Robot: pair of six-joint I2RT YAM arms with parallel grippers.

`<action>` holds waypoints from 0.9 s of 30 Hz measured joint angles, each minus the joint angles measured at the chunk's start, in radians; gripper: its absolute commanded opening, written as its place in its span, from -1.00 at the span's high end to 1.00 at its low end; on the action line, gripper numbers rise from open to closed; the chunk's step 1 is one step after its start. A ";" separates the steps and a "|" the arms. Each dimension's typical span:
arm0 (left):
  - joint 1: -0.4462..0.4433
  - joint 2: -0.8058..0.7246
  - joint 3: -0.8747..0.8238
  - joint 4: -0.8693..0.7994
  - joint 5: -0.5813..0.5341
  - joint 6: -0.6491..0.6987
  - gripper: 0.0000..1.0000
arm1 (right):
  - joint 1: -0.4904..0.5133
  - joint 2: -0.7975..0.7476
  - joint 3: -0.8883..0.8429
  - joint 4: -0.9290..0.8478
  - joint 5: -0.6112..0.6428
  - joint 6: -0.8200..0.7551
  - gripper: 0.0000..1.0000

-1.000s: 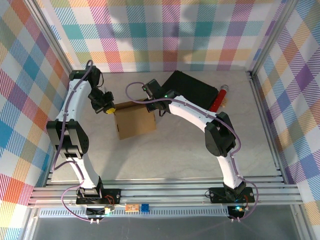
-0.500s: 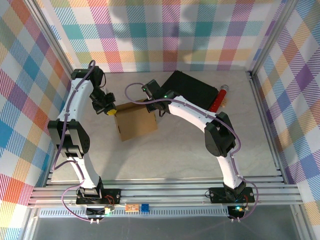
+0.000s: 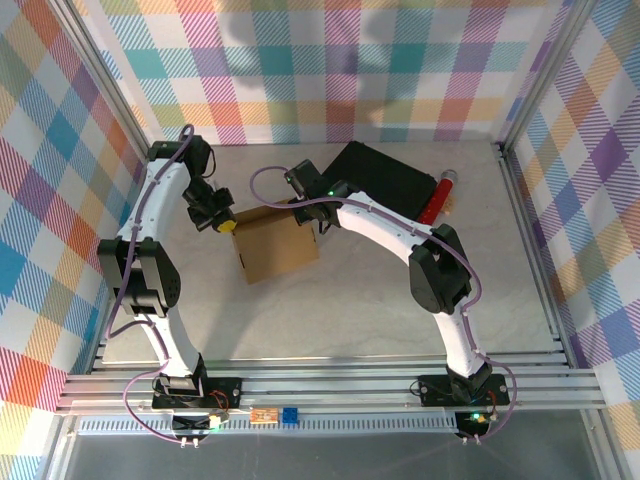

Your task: Fold the paper box

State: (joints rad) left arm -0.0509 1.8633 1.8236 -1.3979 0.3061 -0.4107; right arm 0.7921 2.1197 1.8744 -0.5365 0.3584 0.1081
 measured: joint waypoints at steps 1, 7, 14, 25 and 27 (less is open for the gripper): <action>0.000 0.000 0.000 0.003 0.002 -0.006 1.00 | 0.000 0.000 0.000 0.000 0.001 0.000 1.00; 0.000 0.000 0.000 0.015 0.015 -0.043 1.00 | 0.000 0.000 0.000 -0.004 0.011 0.003 1.00; 0.000 0.002 0.006 0.017 0.026 -0.054 1.00 | 0.000 0.000 0.000 -0.005 0.020 0.003 1.00; 0.000 0.002 -0.009 0.043 0.033 -0.069 1.00 | 0.000 0.000 0.000 -0.008 0.029 0.007 1.00; 0.000 0.002 -0.010 0.044 0.036 -0.072 1.00 | -0.001 0.000 0.000 -0.009 0.031 0.007 1.00</action>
State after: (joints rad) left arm -0.0509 1.8656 1.8141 -1.3537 0.3424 -0.4831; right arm 0.7914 2.1197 1.8744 -0.5453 0.3889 0.1154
